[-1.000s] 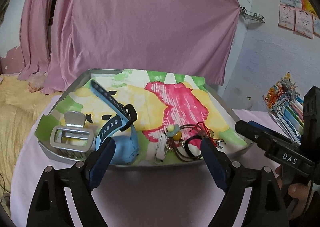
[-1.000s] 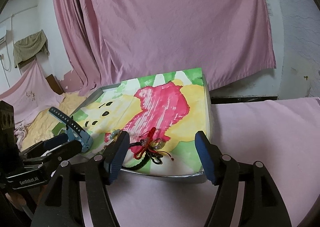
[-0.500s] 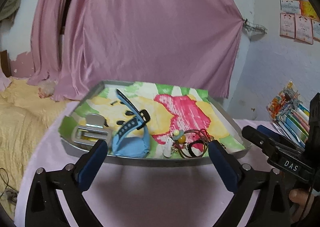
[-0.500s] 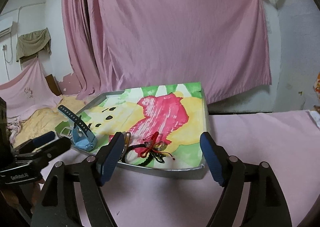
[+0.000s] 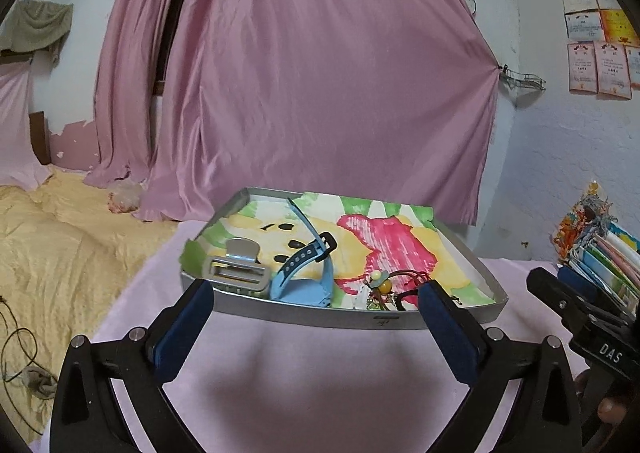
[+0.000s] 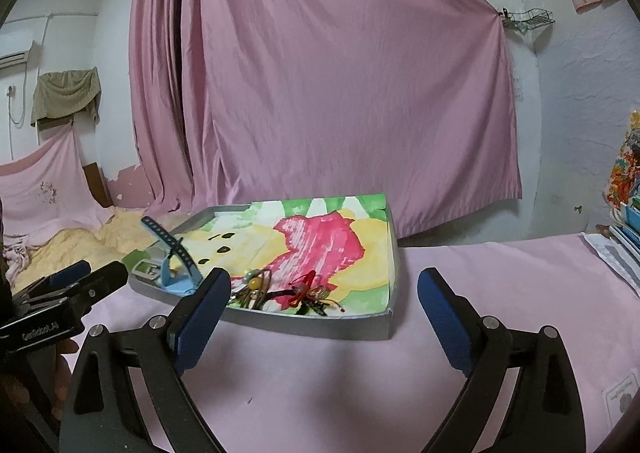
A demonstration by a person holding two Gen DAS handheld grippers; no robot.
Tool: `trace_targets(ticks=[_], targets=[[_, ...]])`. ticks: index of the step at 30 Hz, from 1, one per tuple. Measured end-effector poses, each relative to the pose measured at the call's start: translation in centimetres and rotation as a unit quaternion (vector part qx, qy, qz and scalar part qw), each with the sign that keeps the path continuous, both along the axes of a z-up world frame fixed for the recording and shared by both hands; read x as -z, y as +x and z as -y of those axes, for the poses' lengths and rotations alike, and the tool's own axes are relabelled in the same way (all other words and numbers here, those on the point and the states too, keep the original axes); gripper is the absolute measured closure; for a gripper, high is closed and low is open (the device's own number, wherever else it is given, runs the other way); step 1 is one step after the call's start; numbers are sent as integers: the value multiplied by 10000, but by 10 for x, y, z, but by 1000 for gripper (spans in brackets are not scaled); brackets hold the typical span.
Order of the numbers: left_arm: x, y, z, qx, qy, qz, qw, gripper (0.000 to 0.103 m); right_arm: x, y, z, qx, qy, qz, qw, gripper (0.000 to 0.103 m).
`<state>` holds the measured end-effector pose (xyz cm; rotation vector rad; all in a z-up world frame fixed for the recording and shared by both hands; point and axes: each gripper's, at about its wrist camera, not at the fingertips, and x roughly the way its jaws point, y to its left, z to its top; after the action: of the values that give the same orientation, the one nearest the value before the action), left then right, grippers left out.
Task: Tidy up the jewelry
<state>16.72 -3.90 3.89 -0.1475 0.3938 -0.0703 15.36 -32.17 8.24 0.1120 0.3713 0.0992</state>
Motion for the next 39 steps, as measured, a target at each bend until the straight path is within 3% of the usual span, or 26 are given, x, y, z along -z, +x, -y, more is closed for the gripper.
trace_targets(ticks=[10, 24, 39], targets=[[0, -36, -4, -99, 254, 258, 9993, 1, -5, -35, -6, 42, -68, 223, 9997, 10], [-11, -92, -24, -205, 192, 538, 9982, 1, -14, -92, -15, 132, -115, 439, 9989, 9], [-1, -147, -37, -439, 284, 712, 9961, 1, -15, -153, -30, 190, -340, 787, 9961, 8]])
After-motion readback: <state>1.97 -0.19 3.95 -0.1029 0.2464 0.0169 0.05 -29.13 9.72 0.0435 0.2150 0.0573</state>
